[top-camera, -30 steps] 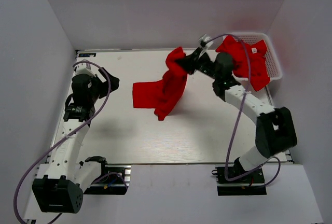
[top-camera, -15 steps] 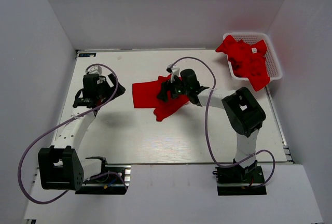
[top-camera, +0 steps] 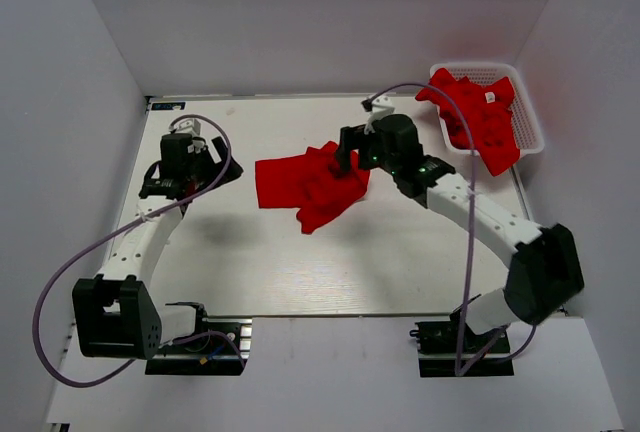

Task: Fold and stack the t-shirts
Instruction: Move the tshirt to the center of the board, then flatten out the tshirt

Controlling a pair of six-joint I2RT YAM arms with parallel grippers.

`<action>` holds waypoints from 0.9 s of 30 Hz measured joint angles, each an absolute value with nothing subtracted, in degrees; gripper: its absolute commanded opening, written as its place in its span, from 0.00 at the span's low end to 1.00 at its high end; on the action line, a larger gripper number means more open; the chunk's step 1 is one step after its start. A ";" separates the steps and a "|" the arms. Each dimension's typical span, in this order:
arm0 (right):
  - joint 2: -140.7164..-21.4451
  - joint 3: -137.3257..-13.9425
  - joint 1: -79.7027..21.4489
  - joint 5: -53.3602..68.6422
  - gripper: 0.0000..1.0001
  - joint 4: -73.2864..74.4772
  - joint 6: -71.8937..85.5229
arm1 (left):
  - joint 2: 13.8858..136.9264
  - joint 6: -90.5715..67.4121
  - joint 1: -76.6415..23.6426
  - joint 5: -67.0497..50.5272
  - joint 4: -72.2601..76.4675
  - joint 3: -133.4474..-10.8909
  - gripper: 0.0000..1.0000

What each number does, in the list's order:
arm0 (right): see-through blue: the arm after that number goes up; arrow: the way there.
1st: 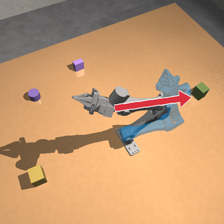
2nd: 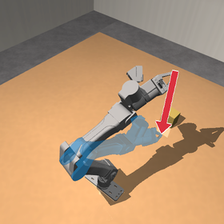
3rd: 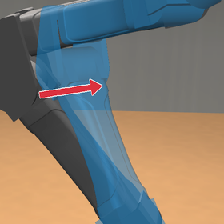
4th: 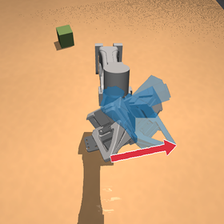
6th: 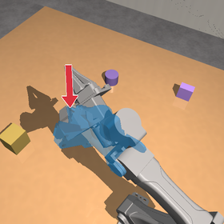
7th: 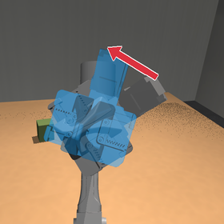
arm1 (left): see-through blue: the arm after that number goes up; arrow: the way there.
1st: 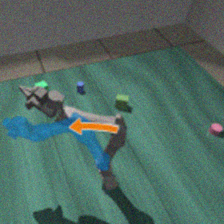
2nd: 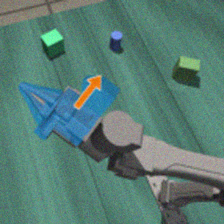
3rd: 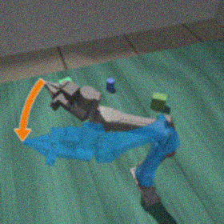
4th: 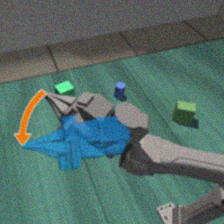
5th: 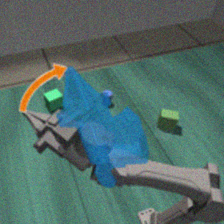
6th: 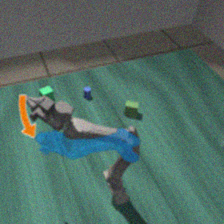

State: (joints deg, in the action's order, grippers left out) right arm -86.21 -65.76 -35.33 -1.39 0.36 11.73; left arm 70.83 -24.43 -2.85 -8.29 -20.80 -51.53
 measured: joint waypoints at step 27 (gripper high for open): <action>-72.88 -54.33 -34.89 -20.67 0.90 6.70 16.14 | 77.80 -22.06 -4.08 -16.56 -17.47 -55.02 1.00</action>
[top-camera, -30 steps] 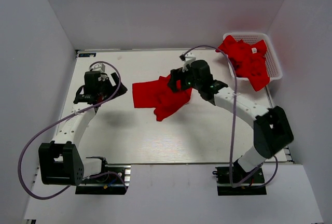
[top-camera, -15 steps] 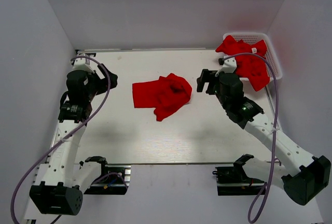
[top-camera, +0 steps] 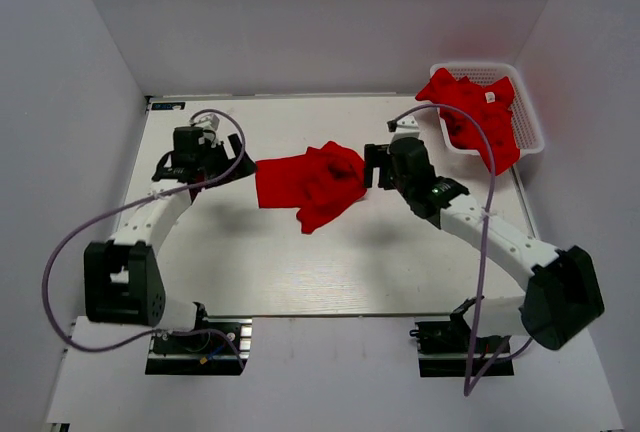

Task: Fold and stack the t-shirts
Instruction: Flatten out the tshirt

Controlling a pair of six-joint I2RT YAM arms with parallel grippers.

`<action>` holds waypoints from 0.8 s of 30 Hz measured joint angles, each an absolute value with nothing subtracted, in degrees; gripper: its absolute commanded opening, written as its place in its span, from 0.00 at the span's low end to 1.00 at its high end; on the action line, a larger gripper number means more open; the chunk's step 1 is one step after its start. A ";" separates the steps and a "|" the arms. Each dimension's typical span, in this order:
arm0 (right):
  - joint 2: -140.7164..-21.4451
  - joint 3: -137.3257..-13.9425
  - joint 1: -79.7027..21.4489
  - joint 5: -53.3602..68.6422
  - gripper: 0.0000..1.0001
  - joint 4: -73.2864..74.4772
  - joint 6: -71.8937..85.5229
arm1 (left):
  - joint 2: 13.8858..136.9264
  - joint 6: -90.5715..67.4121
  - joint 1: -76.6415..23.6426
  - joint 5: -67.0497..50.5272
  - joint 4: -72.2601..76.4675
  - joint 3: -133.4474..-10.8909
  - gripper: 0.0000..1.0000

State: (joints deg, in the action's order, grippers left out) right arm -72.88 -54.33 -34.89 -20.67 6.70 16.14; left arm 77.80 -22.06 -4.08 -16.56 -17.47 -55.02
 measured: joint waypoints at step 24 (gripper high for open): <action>-98.61 -55.02 -28.14 -7.49 0.67 -8.25 22.65 | 111.94 -17.17 -17.28 -6.96 -17.54 -71.16 0.06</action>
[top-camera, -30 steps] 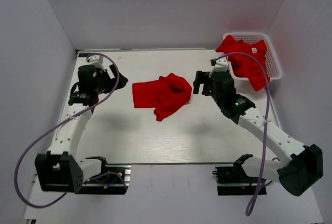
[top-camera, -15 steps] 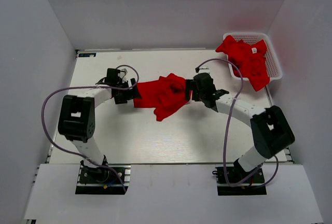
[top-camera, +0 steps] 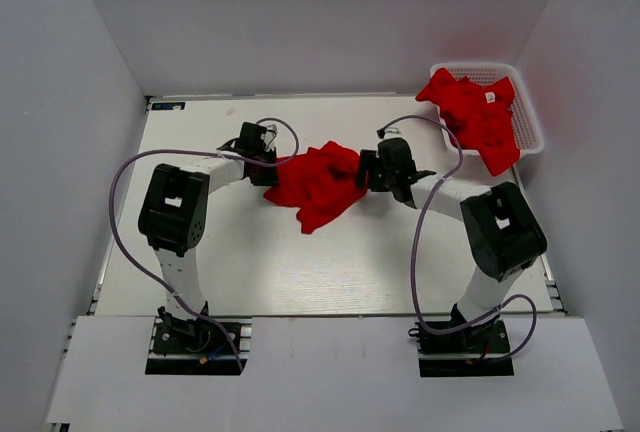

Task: Fold and stack the t-shirts
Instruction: Flatten out the tshirt

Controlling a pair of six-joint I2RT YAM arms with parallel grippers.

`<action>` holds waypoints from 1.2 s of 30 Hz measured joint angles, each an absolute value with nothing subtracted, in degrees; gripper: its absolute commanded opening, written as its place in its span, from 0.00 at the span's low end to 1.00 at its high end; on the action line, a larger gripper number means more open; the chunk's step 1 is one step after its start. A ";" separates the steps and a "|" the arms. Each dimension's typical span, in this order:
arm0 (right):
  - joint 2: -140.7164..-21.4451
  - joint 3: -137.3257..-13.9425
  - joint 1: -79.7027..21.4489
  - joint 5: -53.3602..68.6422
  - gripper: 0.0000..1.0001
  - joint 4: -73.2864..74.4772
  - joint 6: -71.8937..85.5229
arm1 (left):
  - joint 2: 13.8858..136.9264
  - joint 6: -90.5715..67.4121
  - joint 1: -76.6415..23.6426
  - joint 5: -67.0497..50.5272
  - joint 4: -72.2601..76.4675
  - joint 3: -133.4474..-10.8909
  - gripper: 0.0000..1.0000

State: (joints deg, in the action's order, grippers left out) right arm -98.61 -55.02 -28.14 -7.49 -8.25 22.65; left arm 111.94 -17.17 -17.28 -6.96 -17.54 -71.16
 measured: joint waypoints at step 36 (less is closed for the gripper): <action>-61.58 -67.40 -22.09 -28.32 0.00 -6.09 -2.48 | 72.55 -6.37 -17.26 23.66 -19.73 -86.56 0.00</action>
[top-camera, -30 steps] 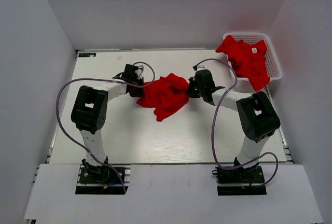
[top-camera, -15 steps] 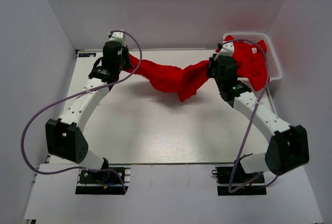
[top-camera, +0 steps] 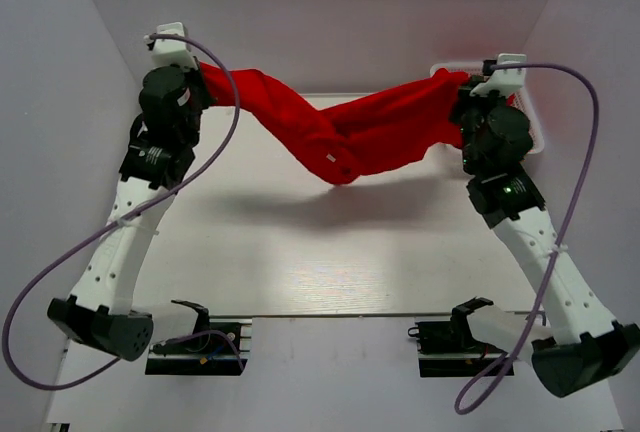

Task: Fold and stack the t-shirts
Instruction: Flatten out the tshirt

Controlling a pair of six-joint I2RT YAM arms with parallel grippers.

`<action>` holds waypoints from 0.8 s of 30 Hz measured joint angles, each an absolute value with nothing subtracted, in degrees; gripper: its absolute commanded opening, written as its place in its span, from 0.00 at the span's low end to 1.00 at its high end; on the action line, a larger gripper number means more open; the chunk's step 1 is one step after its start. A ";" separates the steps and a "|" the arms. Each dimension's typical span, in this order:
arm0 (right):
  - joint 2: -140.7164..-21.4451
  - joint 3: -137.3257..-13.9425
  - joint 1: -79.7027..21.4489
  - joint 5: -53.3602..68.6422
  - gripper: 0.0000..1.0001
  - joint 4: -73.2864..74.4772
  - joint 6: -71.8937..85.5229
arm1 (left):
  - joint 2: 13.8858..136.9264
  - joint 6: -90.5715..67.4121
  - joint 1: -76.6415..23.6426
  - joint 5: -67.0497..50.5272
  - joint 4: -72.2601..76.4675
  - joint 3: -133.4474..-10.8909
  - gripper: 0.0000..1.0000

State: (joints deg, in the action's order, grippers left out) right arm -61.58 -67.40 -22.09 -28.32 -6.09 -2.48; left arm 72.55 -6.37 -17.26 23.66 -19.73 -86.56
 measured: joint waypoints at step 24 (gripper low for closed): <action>-44.56 -78.28 -22.17 -19.29 0.00 1.02 -9.06 | 52.31 3.11 -17.61 34.30 -18.76 -90.63 0.00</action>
State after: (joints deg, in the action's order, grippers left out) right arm -44.56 -78.28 -22.17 -19.29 1.02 -9.06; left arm 52.31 3.11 -17.61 34.30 -18.76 -90.63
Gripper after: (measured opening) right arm 0.015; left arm 0.022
